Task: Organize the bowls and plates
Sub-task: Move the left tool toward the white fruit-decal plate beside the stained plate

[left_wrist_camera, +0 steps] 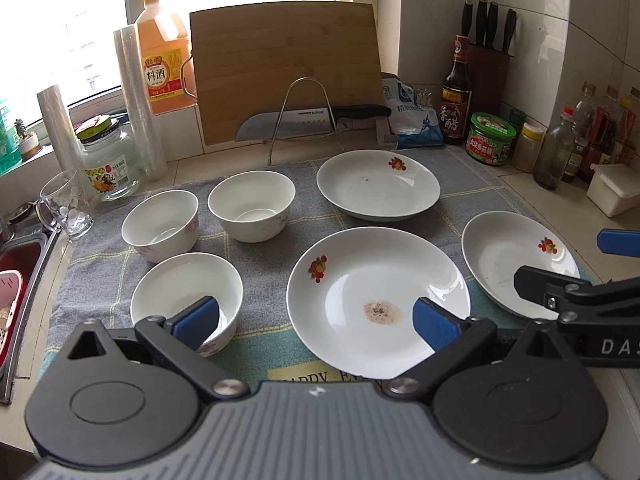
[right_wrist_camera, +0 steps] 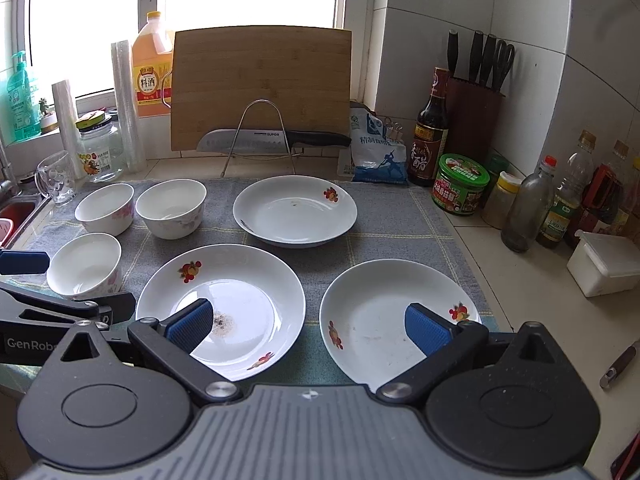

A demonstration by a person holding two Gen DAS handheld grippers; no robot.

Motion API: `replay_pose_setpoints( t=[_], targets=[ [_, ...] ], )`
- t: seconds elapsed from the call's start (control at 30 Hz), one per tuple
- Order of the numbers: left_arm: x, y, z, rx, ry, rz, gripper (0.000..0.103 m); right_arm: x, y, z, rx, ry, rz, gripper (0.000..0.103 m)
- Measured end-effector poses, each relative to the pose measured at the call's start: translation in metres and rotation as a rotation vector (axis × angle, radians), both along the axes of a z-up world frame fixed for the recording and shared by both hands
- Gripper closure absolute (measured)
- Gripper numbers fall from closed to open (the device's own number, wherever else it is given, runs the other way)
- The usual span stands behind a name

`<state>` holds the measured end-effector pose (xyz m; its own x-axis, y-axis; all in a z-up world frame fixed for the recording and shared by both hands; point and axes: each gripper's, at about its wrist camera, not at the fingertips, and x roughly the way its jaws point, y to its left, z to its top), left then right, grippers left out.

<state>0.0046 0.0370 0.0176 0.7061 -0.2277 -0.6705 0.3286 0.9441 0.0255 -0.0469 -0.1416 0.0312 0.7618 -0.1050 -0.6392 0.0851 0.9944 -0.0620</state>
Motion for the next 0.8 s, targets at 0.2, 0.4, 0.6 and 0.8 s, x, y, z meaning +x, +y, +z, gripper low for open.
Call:
replay_pose_setpoints(
  t=[0.2,0.4,0.6,0.8],
  targets=[
    [0.005,0.001,-0.004,-0.022,-0.008,-0.095,0.001,-0.011,0.005,0.000,-0.039,-0.018,-0.045,0.000],
    [0.009,-0.004,-0.008,-0.060,-0.008,-0.159,0.001,-0.019,-0.010,-0.009,-0.063,-0.005,-0.097,0.000],
    [0.015,-0.013,-0.012,-0.092,0.041,-0.188,0.001,-0.021,-0.037,-0.030,-0.083,0.033,-0.134,0.000],
    [0.018,-0.027,-0.011,-0.076,0.038,-0.207,0.001,-0.017,-0.063,-0.056,-0.059,0.079,-0.133,0.000]
  ],
)
